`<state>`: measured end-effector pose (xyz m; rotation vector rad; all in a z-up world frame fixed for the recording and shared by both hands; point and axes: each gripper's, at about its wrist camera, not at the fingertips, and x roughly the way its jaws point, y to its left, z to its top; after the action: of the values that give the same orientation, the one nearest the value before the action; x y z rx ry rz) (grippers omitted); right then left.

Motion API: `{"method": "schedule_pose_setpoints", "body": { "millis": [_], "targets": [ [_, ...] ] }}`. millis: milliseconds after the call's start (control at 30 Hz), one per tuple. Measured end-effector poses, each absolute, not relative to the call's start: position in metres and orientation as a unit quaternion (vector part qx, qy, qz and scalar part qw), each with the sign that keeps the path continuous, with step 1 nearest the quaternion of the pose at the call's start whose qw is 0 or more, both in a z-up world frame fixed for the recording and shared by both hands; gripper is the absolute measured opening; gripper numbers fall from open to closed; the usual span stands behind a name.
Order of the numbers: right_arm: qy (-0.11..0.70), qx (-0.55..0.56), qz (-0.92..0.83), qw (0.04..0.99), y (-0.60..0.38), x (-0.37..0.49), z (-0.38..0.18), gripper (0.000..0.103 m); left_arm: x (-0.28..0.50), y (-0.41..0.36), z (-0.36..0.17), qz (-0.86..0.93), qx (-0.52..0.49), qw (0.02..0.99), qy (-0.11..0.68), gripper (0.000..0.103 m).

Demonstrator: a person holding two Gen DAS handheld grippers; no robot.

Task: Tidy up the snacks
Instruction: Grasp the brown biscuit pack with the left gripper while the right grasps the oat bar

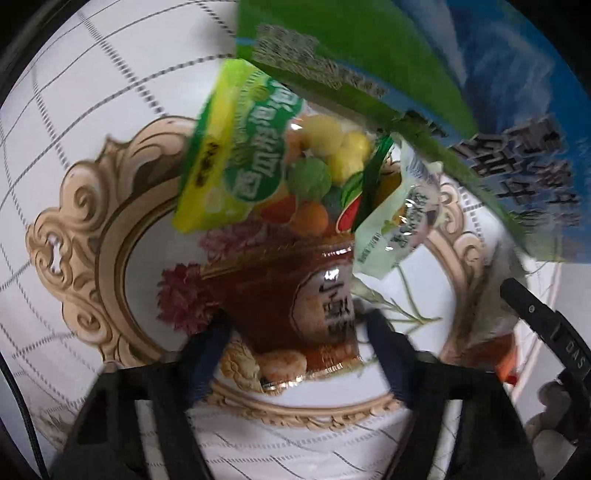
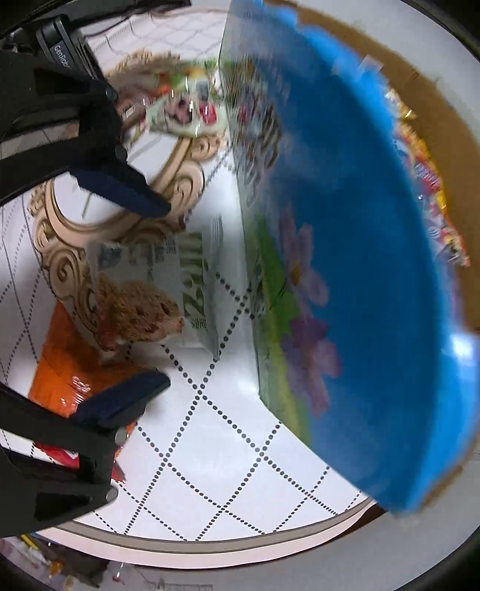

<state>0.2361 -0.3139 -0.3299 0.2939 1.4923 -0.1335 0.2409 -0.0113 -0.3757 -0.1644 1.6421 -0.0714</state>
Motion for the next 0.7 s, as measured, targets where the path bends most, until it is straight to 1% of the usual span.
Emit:
{"method": "schedule_pose_setpoints", "body": {
  "millis": [67, 100, 133, 167, 200, 333, 500, 567, 633, 700],
  "targets": [
    [0.685, 0.12, -0.06, 0.716, -0.31, 0.235, -0.337, 0.061, 0.238, -0.019, -0.376, -0.04, -0.039, 0.693, 0.719, 0.06],
    [0.684, 0.107, -0.059, 0.719, -0.306, 0.233, -0.338, 0.06, 0.236, -0.021, -0.376, -0.044, -0.026, 0.698, 0.715, 0.056],
    [0.683, 0.101, -0.055, 0.721, -0.303, 0.231, -0.338, 0.059, 0.232, -0.024, -0.374, -0.051, -0.009, 0.703, 0.709, 0.055],
    [0.684, 0.092, -0.047, 0.722, -0.298, 0.228, -0.337, 0.055, 0.226, -0.027, -0.371, -0.056, 0.007, 0.708, 0.704, 0.055],
    [0.686, 0.087, -0.042, 0.721, -0.294, 0.225, -0.337, 0.053, 0.221, -0.029, -0.369, -0.057, 0.022, 0.711, 0.7, 0.055],
    [0.693, 0.081, -0.008, 0.716, -0.277, 0.199, -0.336, 0.052, 0.187, -0.037, -0.366, -0.077, 0.067, 0.711, 0.696, 0.055],
    [0.721, 0.085, 0.027, 0.688, -0.258, 0.149, -0.348, 0.052, 0.137, -0.046, -0.385, -0.099, 0.094, 0.681, 0.72, 0.055],
    [0.729, 0.086, 0.027, 0.679, -0.256, 0.136, -0.355, 0.052, 0.129, -0.048, -0.394, -0.101, 0.095, 0.676, 0.723, 0.057],
    [0.735, 0.086, 0.017, 0.672, -0.256, 0.13, -0.363, 0.052, 0.127, -0.051, -0.402, -0.103, 0.088, 0.667, 0.732, 0.067],
    [0.738, 0.087, 0.007, 0.669, -0.256, 0.127, -0.369, 0.054, 0.127, -0.052, -0.407, -0.101, 0.075, 0.665, 0.737, 0.073]
  ]
}}
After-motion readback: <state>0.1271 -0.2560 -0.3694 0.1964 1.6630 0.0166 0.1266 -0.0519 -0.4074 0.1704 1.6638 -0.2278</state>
